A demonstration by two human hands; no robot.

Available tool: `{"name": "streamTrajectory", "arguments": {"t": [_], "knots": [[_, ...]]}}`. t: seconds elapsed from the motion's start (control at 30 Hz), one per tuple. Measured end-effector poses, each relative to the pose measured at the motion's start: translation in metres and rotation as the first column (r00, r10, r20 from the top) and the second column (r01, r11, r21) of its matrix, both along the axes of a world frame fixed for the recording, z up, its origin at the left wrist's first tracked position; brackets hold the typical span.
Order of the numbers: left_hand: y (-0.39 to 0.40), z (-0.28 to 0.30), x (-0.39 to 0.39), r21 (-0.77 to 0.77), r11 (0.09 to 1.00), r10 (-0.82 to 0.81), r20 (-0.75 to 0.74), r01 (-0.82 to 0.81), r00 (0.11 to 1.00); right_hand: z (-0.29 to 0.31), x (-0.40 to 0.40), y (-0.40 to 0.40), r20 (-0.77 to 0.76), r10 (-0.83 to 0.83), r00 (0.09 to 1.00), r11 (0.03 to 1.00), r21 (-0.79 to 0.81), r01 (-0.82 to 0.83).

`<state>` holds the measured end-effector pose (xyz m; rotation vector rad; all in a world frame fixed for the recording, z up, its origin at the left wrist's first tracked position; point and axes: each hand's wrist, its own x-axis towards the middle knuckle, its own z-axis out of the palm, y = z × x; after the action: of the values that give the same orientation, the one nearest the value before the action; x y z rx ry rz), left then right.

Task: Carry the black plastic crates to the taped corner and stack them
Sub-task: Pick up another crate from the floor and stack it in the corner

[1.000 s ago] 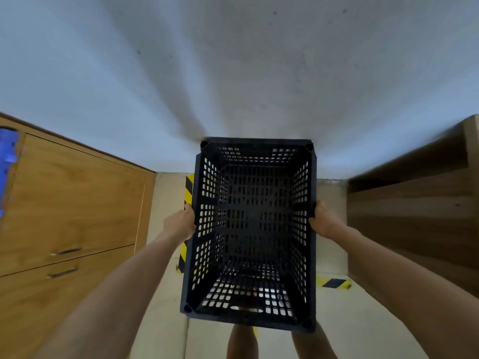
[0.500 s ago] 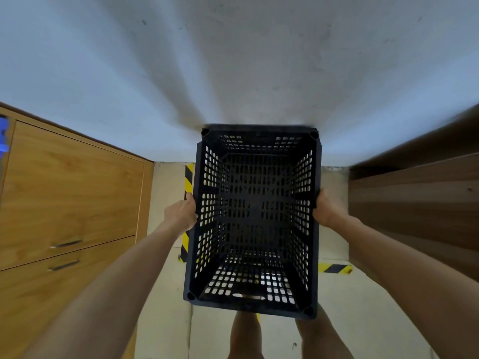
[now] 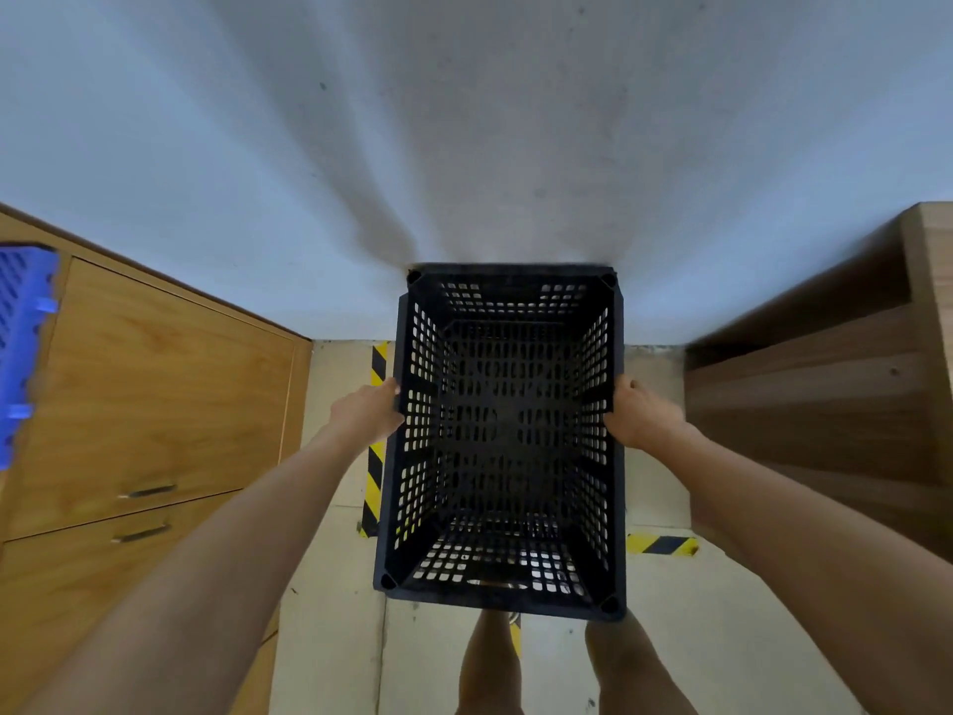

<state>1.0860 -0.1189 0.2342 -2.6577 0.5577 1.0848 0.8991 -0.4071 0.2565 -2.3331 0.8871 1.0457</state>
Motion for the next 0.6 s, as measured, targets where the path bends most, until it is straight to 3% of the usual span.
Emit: {"name": "streamTrajectory", "arguments": {"t": [0.2,0.37,0.6], "knots": [[0.001,0.056,-0.020,-0.103,0.988,-0.118,-0.039,0.113,0.992,0.064,0.034,0.032,0.068,0.223,0.972,0.968,0.100,-0.229],[0.019,0.107,-0.028,-0.175,0.954,-0.227,0.111,0.244,0.968,0.127,0.061,0.065,0.126,0.362,0.924,0.925,0.074,-0.373],[0.080,0.165,-0.022,-0.213,0.941,-0.214,0.221,0.261,0.951,0.183,0.082,0.131,0.163,0.512,0.844,0.855,-0.003,-0.518]]}}
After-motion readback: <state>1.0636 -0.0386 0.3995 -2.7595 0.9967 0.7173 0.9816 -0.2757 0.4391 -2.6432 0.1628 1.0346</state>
